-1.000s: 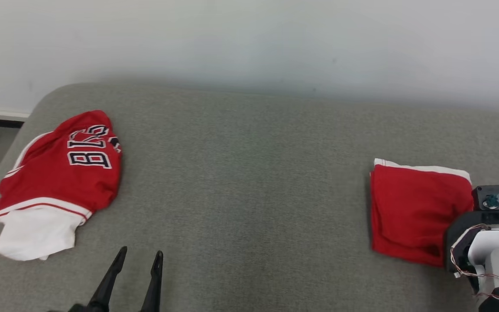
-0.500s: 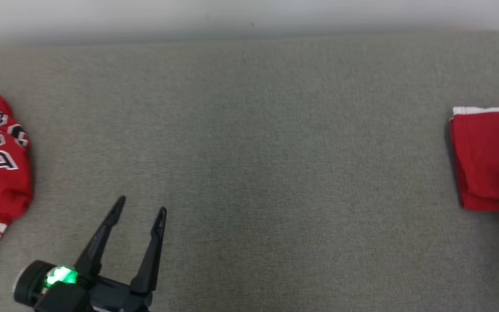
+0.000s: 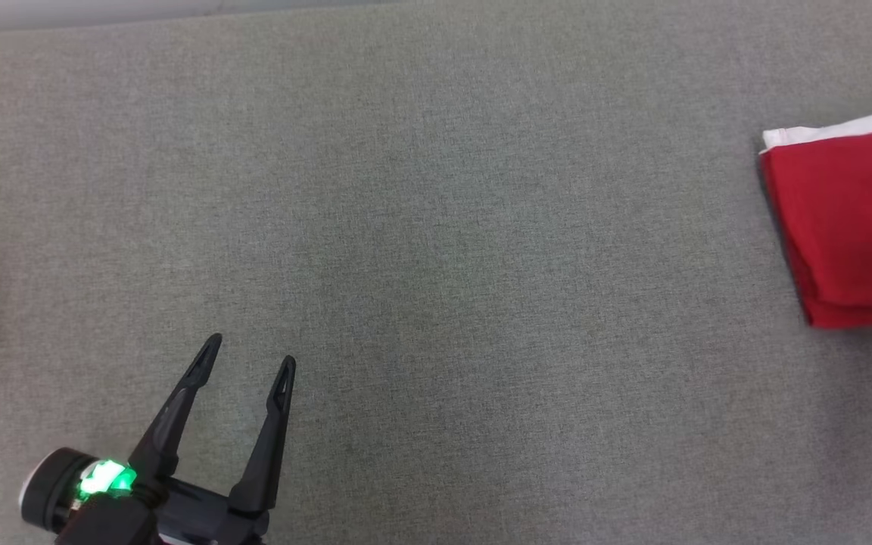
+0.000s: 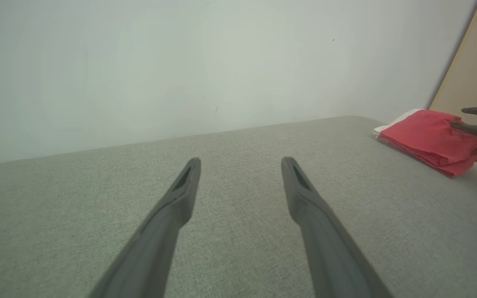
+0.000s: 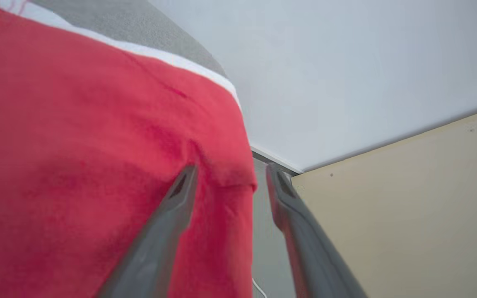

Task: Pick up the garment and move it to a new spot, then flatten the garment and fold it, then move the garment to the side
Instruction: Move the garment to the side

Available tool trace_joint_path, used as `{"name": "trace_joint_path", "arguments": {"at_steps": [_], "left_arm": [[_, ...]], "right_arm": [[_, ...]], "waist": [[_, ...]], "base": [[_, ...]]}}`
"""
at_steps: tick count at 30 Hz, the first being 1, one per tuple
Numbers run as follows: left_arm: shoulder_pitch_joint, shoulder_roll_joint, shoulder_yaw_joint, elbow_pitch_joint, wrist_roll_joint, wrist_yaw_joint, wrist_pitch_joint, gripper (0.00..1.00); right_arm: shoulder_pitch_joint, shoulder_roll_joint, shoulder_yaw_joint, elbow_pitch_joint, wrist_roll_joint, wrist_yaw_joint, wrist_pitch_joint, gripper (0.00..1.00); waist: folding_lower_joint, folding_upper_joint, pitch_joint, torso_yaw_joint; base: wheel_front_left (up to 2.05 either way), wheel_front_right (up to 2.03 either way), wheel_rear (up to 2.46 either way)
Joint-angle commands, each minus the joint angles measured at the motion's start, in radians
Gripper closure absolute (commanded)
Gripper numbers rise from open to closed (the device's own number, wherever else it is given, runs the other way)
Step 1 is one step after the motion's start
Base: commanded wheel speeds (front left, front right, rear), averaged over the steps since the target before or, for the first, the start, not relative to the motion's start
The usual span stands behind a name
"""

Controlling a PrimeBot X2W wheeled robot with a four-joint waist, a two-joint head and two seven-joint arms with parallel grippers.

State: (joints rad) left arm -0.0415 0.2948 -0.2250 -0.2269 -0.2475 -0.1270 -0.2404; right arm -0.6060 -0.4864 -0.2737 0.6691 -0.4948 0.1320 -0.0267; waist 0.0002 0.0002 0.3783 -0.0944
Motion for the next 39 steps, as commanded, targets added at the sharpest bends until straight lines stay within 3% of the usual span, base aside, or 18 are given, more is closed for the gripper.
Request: {"name": "trace_joint_path", "arguments": {"at_steps": [1, 6, 10, 18, 23, 29, 39], "left_arm": [[0.005, -0.005, -0.005, 0.008, -0.011, 0.002, -0.004, 0.0], [0.011, -0.033, -0.012, 0.044, -0.024, 0.008, -0.015, 0.0], [0.037, -0.059, -0.01, 0.094, -0.024, 0.017, -0.021, 0.0], [0.125, -0.094, 0.025, 0.199, -0.02, 0.047, -0.025, 0.0], [0.178, -0.14, 0.082, 0.245, 0.007, 0.072, -0.024, 0.0], [0.207, -0.183, 0.151, 0.296, 0.031, 0.07, -0.023, 0.0], [0.259, -0.216, 0.252, 0.363, 0.063, 0.031, -0.024, 0.0]], "right_arm": [[0.015, 0.013, -0.012, -0.019, -0.014, -0.002, -0.014, 0.0], [0.044, 0.059, -0.036, -0.094, -0.032, -0.002, -0.086, 0.0], [0.116, 0.117, -0.021, -0.142, 0.03, -0.002, -0.155, 0.0], [0.304, 0.262, 0.036, -0.27, 0.263, -0.002, -0.164, 0.0], [0.484, 0.371, 0.072, -0.46, 0.46, -0.002, -0.085, 0.0], [0.61, 0.419, 0.091, -0.546, 0.585, -0.002, -0.049, 0.0], [0.712, 0.436, 0.144, -0.468, 0.641, -0.002, -0.066, 0.0]], "waist": [[-0.0002, -0.0002, -0.016, 0.008], [-0.0002, -0.0002, -0.084, 0.025], [-0.0002, -0.0002, -0.18, 0.044], [-0.0002, -0.0002, -0.377, 0.057], [-0.0002, -0.0002, -0.458, 0.064], [-0.0002, -0.0002, -0.507, 0.081], [-0.0002, -0.0002, -0.538, 0.108]], "base": [[0.0, 0.0, 0.0], [0.0, 0.0, 0.0], [0.0, 0.0, 0.0], [0.0, 0.0, 0.0], [0.0, 0.0, 0.0], [0.0, 0.0, 0.0], [0.0, 0.0, 0.0]]}}
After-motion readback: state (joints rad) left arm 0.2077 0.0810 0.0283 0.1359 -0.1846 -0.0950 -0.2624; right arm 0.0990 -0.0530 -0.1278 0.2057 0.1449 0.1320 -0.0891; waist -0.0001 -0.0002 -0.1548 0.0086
